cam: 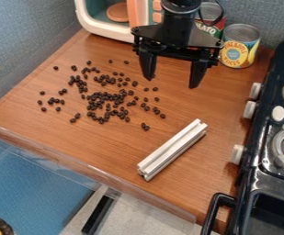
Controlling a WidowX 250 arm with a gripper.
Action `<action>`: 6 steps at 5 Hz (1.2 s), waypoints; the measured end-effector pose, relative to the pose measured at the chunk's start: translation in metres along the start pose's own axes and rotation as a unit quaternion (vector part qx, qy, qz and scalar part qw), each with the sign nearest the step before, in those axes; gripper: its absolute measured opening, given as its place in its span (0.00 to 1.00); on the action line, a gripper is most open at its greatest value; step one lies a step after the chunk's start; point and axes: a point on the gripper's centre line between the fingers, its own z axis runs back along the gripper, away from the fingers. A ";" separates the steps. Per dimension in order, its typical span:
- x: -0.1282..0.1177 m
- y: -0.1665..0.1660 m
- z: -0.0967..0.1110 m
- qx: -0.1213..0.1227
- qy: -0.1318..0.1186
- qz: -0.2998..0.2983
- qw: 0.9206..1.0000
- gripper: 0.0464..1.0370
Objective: Sweep into pile
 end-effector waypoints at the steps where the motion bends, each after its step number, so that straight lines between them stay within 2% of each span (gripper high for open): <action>1: -0.004 0.000 -0.009 0.003 0.014 -0.002 1.000 0.96; 3: -0.002 -0.012 -0.015 -0.039 -0.005 -0.037 0.999 0.96; 4: -0.003 -0.012 -0.026 -0.056 -0.003 -0.054 0.997 0.96; 6: -0.010 -0.018 -0.047 -0.045 0.006 -0.080 0.996 0.96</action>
